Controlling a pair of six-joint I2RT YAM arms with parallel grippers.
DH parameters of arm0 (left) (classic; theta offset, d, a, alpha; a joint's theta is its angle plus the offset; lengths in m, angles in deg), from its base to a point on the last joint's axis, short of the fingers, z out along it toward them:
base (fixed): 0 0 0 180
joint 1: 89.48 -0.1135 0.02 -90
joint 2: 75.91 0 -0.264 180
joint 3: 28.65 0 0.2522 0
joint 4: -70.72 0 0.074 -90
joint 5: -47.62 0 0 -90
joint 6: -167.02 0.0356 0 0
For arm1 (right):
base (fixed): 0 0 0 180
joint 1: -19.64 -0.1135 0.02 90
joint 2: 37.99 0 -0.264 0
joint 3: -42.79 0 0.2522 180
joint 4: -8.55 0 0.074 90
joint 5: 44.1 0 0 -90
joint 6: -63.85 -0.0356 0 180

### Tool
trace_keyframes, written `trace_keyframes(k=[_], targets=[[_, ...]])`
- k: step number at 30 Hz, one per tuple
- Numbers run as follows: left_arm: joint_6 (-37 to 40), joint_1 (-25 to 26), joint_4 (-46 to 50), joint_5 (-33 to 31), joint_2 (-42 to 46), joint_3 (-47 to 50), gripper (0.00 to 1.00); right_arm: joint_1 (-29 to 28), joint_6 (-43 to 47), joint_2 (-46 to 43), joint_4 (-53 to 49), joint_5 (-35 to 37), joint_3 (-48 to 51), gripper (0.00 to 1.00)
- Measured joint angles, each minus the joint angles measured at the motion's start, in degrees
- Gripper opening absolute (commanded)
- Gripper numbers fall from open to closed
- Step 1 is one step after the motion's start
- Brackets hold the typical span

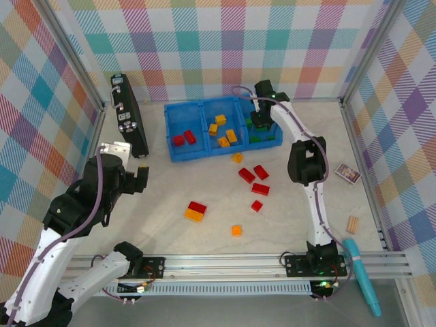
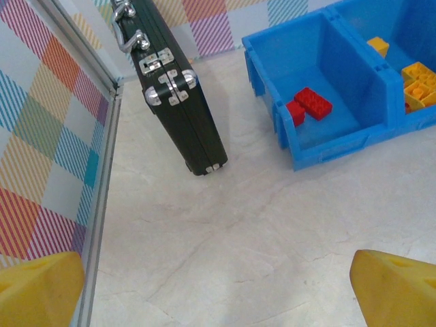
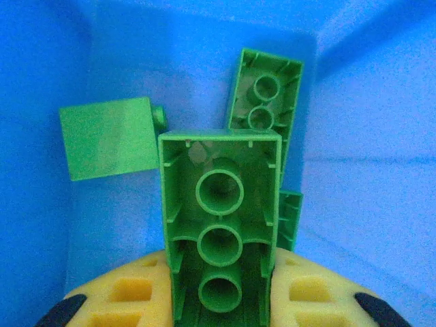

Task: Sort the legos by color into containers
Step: Place the lego in the container.

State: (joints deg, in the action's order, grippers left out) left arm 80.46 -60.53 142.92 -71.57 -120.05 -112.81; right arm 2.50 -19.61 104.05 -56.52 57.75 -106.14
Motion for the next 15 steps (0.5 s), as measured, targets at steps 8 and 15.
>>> trace_keyframes(k=[8, 15], targets=[[-0.85, 0.0, 0.04, 0.22, -0.85, 0.0, 1.0, 0.0, 0.76, -0.44, -0.15, -0.81, 0.87, 0.5], [-1.31, 0.0, 0.15, 0.81, 1.01, 0.04, 1.0, -0.2, 0.59, -12.37, 1.25, -2.1, 13.33, 0.62]])
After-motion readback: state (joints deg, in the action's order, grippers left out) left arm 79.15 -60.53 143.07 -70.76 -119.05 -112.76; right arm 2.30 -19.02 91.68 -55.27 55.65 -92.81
